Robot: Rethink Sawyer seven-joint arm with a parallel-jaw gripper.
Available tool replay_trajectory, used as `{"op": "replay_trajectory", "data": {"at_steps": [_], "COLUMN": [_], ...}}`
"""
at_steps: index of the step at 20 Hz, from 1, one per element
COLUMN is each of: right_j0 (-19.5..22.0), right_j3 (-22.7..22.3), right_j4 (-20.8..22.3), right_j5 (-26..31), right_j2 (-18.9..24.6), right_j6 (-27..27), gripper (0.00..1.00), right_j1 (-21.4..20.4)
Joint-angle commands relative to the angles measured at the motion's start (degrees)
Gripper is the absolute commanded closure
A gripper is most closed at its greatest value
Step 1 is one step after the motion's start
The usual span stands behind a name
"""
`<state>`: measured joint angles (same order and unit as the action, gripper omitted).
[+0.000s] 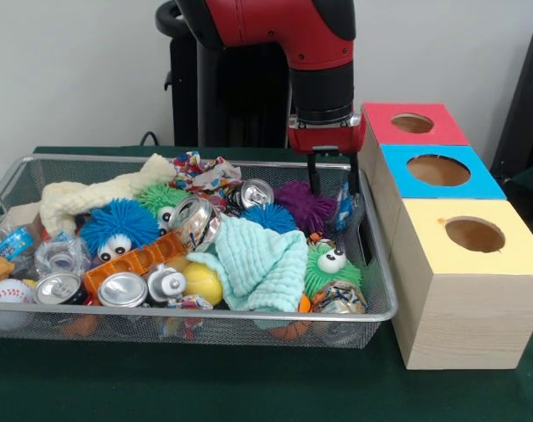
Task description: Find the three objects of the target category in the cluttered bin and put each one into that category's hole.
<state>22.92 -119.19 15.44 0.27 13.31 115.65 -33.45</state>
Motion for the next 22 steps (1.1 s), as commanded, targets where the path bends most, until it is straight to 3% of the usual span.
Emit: {"op": "replay_trajectory", "data": {"at_steps": [1,11,22], "right_j0": [1.3,1.9,1.6], "right_j3": [3.3,2.7,4.0], "right_j4": [2.8,3.4,2.6], "right_j5": [5.9,4.4,6.4], "right_j2": [6.1,6.5,6.7], "right_j6": [-0.4,0.1,0.0], "gripper": [0.0,0.0,0.0], "right_j1": [0.7,1.1,0.9]}}
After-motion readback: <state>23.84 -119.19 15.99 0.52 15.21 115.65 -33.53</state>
